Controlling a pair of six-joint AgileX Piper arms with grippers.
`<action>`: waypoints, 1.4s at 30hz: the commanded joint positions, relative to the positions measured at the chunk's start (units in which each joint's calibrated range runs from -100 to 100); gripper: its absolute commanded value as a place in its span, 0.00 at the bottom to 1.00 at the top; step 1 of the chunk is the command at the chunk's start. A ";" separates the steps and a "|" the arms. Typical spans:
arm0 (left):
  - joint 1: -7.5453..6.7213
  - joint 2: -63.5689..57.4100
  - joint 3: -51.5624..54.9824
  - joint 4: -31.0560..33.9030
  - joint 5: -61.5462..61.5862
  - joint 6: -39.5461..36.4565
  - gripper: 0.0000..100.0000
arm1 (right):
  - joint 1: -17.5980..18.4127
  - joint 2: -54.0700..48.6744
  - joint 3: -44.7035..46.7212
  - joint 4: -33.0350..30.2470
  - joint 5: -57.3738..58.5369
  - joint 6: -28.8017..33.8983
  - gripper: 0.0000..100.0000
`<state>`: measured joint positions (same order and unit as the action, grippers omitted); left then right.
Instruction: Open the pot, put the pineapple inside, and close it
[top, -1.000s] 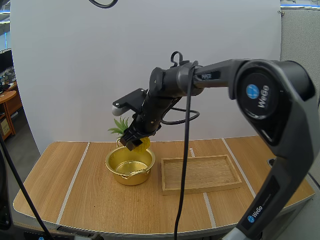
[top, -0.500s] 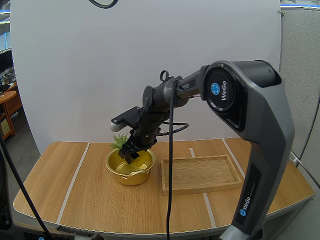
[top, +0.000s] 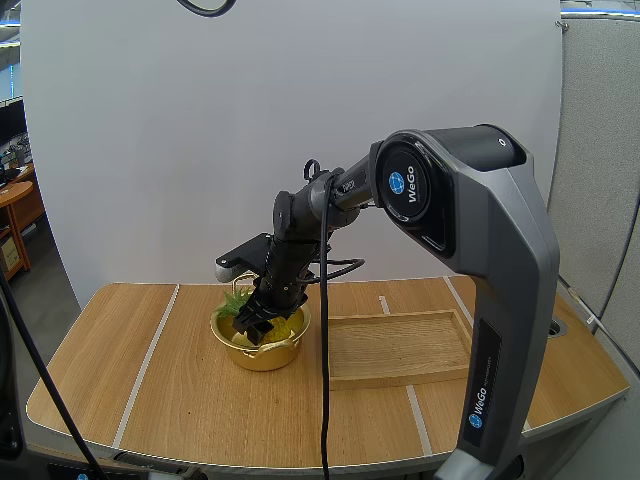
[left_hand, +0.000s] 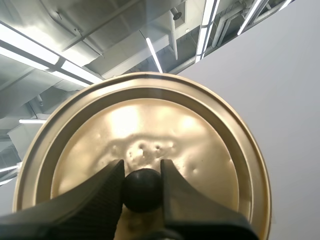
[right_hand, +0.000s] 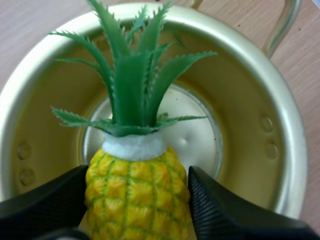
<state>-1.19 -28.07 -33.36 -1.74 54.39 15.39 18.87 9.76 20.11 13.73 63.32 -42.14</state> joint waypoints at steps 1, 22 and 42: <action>-0.10 -0.24 -0.39 -0.09 -1.85 -0.35 0.00 | 0.02 0.87 -0.46 -2.17 -0.58 1.49 0.00; -0.10 -0.24 -0.39 -0.09 -1.85 -0.35 0.00 | 0.02 1.06 -4.15 -1.54 5.39 3.11 1.00; -0.10 -0.24 -0.39 -0.09 -1.85 -0.35 0.00 | 0.02 -23.22 -3.91 -1.63 16.45 4.16 1.00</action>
<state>-1.19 -28.07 -33.36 -1.74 54.39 15.39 18.87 -8.93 15.92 12.06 76.77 -38.32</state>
